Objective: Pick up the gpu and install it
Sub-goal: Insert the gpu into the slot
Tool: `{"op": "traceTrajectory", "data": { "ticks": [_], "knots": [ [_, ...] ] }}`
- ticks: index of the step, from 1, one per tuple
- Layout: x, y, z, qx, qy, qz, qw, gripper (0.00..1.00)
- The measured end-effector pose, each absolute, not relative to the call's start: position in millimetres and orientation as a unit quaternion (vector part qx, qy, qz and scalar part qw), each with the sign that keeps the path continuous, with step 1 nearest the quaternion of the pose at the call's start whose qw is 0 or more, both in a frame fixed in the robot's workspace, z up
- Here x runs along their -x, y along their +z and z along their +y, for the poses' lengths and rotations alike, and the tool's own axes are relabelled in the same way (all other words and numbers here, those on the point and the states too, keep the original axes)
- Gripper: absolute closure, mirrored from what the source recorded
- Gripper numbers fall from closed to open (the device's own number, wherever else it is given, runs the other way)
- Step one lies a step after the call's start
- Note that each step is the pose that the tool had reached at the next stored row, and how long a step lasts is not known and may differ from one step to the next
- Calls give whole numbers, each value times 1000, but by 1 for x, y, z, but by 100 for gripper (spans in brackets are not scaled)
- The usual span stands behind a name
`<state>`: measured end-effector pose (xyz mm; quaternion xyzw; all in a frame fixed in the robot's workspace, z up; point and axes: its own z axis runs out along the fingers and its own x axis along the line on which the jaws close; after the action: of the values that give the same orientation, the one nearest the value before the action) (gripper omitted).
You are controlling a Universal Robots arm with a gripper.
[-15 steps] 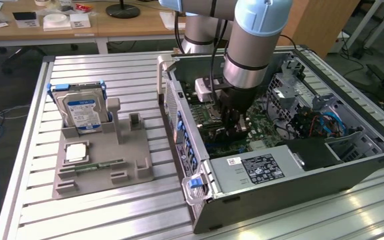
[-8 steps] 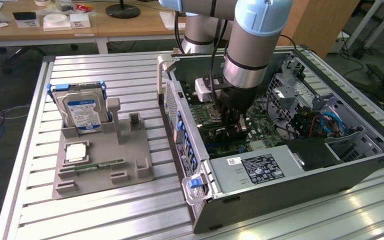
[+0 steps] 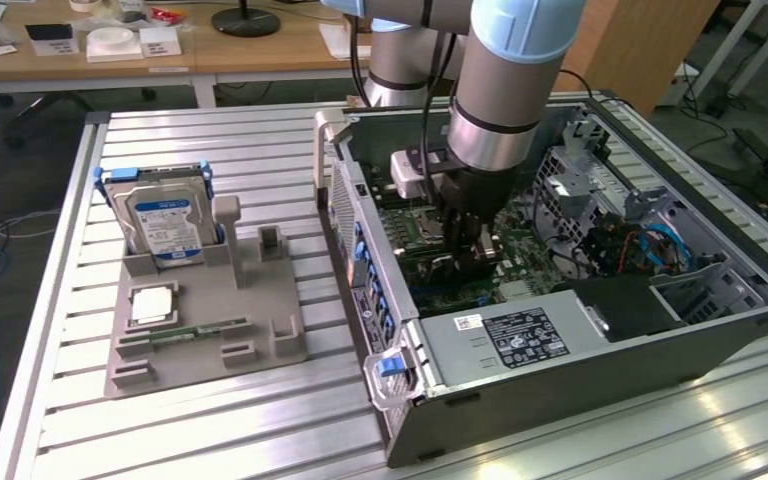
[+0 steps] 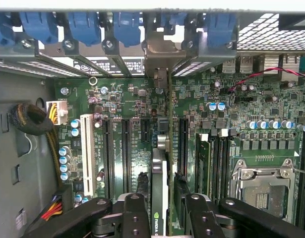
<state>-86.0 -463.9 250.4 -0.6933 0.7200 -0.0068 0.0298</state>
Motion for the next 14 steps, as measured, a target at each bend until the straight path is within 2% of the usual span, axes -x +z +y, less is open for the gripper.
{"op": "traceTrajectory", "data": {
  "ticks": [5,6,7,14],
  "knots": [
    [86,250,-464,693,-7,720,30,65],
    [86,250,-464,693,-7,720,30,67],
    [86,250,-464,693,-7,720,30,73],
    [86,250,-464,693,-7,720,30,74]
  ]
}}
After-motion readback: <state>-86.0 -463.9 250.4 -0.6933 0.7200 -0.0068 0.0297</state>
